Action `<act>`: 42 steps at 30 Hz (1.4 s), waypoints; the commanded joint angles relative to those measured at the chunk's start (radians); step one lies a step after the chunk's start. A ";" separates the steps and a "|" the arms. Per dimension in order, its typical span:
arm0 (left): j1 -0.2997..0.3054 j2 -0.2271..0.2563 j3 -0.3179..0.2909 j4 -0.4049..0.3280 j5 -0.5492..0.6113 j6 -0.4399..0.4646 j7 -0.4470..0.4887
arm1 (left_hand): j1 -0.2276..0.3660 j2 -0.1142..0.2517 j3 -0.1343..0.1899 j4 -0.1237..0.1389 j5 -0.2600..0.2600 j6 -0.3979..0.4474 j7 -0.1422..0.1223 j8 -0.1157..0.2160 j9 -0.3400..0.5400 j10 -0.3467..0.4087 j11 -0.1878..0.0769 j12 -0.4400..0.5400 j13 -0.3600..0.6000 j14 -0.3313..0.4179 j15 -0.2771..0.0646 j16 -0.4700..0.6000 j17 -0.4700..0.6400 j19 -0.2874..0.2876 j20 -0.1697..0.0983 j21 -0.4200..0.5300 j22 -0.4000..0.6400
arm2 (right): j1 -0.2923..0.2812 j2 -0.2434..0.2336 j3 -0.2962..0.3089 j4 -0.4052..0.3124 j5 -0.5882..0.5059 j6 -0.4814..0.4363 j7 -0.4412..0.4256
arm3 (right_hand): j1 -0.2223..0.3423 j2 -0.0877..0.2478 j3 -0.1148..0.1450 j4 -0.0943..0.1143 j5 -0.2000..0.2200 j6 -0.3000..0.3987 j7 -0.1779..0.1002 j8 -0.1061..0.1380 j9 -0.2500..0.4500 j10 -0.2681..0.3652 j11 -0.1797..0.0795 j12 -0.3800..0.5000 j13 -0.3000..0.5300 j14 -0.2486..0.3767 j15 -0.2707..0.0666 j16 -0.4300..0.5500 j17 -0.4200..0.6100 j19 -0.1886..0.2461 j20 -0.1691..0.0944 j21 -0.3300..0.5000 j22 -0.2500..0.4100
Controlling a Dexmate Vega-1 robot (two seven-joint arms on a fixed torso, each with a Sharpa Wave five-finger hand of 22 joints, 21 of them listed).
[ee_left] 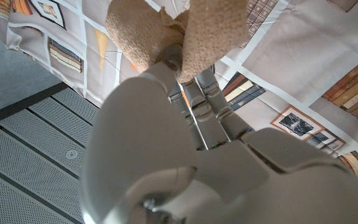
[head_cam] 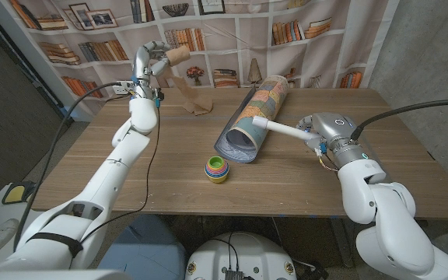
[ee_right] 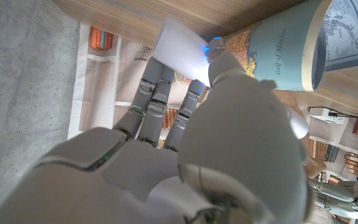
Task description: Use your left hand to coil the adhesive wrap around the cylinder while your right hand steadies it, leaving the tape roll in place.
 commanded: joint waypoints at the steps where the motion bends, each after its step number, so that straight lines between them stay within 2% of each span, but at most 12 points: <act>1: 0.010 -0.003 0.010 -0.012 -0.031 -0.040 -0.024 | 0.007 -0.003 0.000 0.000 -0.005 0.003 -0.003 0.008 0.002 0.007 -0.006 -0.001 -0.001 0.087 -0.076 -0.004 0.003 -0.007 0.001 0.008 0.001 | 0.031 0.035 -0.033 0.016 -0.009 0.041 0.007 | 0.008 0.008 0.106 0.030 0.007 0.007 0.003 0.000 0.003 0.056 -0.051 0.004 0.002 0.151 -0.275 0.005 0.003 -0.005 -0.083 0.004 0.003; 5: 0.005 -0.013 0.015 -0.001 -0.043 -0.044 -0.030 | 0.008 -0.003 0.000 0.000 -0.006 0.004 -0.005 0.010 0.004 0.010 -0.004 -0.001 -0.005 0.089 -0.076 -0.005 0.004 -0.009 0.000 0.010 0.001 | 0.036 0.050 -0.040 0.025 0.004 0.060 -0.012 | 0.008 0.008 0.107 0.030 0.007 0.007 0.003 0.000 0.003 0.055 -0.050 0.005 0.005 0.151 -0.275 0.004 0.003 -0.005 -0.082 0.005 0.003; 12: -0.033 -0.010 0.038 0.090 -0.047 -0.210 -0.023 | 0.009 -0.004 -0.001 0.000 -0.007 0.005 -0.006 0.013 0.009 0.012 -0.006 -0.003 -0.010 0.091 -0.076 -0.007 0.004 -0.011 -0.001 0.014 0.001 | 0.040 0.059 -0.045 0.030 0.014 0.078 -0.028 | 0.008 0.009 0.108 0.030 0.008 0.007 0.003 0.000 0.003 0.055 -0.050 0.004 0.004 0.153 -0.275 0.005 0.002 -0.006 -0.082 0.005 0.003; 16: -0.040 -0.011 0.047 0.100 -0.045 -0.251 -0.017 | 0.010 -0.005 -0.001 -0.001 -0.007 0.006 -0.005 0.014 0.009 0.014 -0.008 -0.003 -0.013 0.091 -0.076 -0.008 0.005 -0.013 0.000 0.015 0.001 | 0.045 0.061 -0.050 0.031 0.011 0.085 -0.026 | 0.008 0.008 0.108 0.030 0.008 0.009 0.004 0.000 0.003 0.055 -0.050 0.003 0.004 0.153 -0.275 0.005 0.002 -0.006 -0.082 0.006 0.003; 20: -0.045 -0.009 0.055 0.110 0.011 -0.297 0.040 | 0.011 -0.006 -0.002 -0.001 -0.008 0.007 -0.005 0.015 0.009 0.013 -0.008 -0.004 -0.015 0.092 -0.076 -0.008 0.005 -0.015 0.000 0.017 0.001 | 0.052 0.063 -0.054 0.033 0.008 0.092 -0.019 | 0.008 0.008 0.108 0.030 0.009 0.009 0.003 0.000 0.003 0.055 -0.050 0.003 0.004 0.153 -0.275 0.005 0.003 -0.007 -0.082 0.006 0.003; 30: -0.015 -0.002 0.056 0.038 -0.036 -0.284 0.003 | 0.015 -0.006 -0.002 -0.002 -0.008 0.006 -0.005 0.016 0.010 0.017 -0.007 -0.005 -0.021 0.094 -0.076 -0.010 0.006 -0.018 0.000 0.020 0.001 | 0.070 0.073 -0.061 0.039 -0.002 0.108 0.000 | 0.008 0.007 0.109 0.030 0.009 0.008 0.003 0.000 0.004 0.055 -0.049 0.002 0.004 0.152 -0.275 0.005 0.004 -0.007 -0.081 0.007 0.003; 36: 0.005 0.006 0.057 -0.004 -0.082 -0.270 -0.039 | 0.015 -0.006 -0.002 -0.001 -0.009 0.007 -0.003 0.016 0.010 0.014 -0.007 -0.004 -0.020 0.095 -0.075 -0.012 0.007 -0.019 0.000 0.023 0.001 | 0.082 0.084 -0.067 0.046 -0.007 0.118 0.011 | 0.007 0.008 0.109 0.031 0.009 0.008 0.005 0.000 0.004 0.056 -0.050 0.002 0.005 0.152 -0.275 0.004 0.003 -0.007 -0.081 0.007 0.003; 39: 0.018 0.009 0.058 -0.032 -0.151 -0.247 -0.094 | 0.017 -0.006 -0.002 -0.002 -0.009 0.007 -0.003 0.017 0.010 0.014 -0.007 -0.004 -0.021 0.096 -0.075 -0.012 0.007 -0.021 -0.001 0.024 0.001 | 0.088 0.091 -0.072 0.050 -0.007 0.127 0.012 | 0.007 0.008 0.109 0.031 0.010 0.007 0.003 -0.001 0.004 0.054 -0.050 0.001 0.005 0.152 -0.275 0.004 0.003 -0.007 -0.081 0.007 0.003; 42: 0.021 0.009 0.058 -0.034 -0.161 -0.253 -0.102 | 0.017 -0.006 -0.002 -0.002 -0.009 0.005 -0.003 0.017 0.012 0.012 -0.006 -0.004 -0.020 0.096 -0.075 -0.013 0.007 -0.022 -0.001 0.025 0.001 | 0.092 0.098 -0.078 0.053 -0.014 0.131 0.014 | 0.007 0.007 0.109 0.031 0.010 0.007 0.004 -0.001 0.004 0.056 -0.050 0.000 0.002 0.152 -0.275 0.005 0.004 -0.008 -0.081 0.008 0.003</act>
